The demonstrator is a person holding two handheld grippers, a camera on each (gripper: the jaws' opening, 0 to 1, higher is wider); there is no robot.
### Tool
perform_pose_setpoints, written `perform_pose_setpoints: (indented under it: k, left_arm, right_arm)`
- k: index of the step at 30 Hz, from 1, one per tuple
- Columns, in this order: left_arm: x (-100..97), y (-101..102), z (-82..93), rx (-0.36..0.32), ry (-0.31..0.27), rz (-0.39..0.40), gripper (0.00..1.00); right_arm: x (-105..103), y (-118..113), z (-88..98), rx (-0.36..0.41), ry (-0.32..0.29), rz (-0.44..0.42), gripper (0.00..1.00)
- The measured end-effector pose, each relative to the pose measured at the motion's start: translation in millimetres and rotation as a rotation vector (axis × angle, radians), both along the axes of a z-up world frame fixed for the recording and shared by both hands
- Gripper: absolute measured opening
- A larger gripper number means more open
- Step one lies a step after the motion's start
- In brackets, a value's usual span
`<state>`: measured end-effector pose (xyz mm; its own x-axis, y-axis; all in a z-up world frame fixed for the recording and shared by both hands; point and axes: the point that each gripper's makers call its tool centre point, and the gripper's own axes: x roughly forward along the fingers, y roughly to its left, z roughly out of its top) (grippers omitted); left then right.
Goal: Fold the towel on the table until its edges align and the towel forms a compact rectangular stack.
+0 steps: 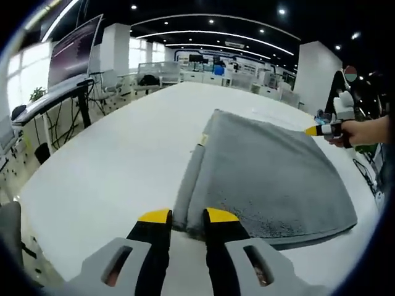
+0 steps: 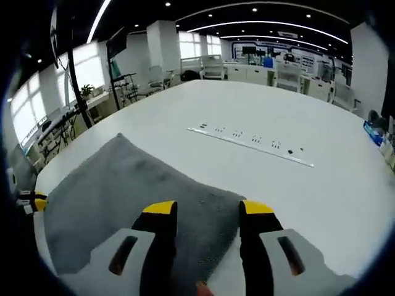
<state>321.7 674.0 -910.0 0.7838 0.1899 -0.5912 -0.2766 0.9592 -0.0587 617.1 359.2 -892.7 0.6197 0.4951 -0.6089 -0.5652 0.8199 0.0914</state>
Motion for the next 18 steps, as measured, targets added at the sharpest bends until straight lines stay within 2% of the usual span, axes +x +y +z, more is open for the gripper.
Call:
perform_pose_setpoints:
  k: [6,9,11,14,18]
  left_arm:
    - [-0.1,-1,-0.1,-0.005,0.018,0.002,0.21]
    - [0.0,1,-0.9,-0.013,0.046,-0.001,0.2]
    - [1.0,0,-0.9,-0.011,0.053,-0.013,0.18]
    - [1.3,-4,-1.4,-0.016,0.059,-0.029,0.14]
    - [2.1,-8,-2.4,-0.024,0.078,-0.047,0.1]
  right_arm:
    - [0,-17,-11.6,0.0,0.023,-0.055,0.26]
    - [-5,-23,-23.6,-0.016,0.083,-0.042,0.16]
    - [-2,-16,-24.4,-0.007,0.042,0.002,0.11]
    - [-4,-15,-22.6,-0.02,0.039,0.024,0.02]
    - [1,-22,-24.5,-0.024,0.049,0.006,0.01]
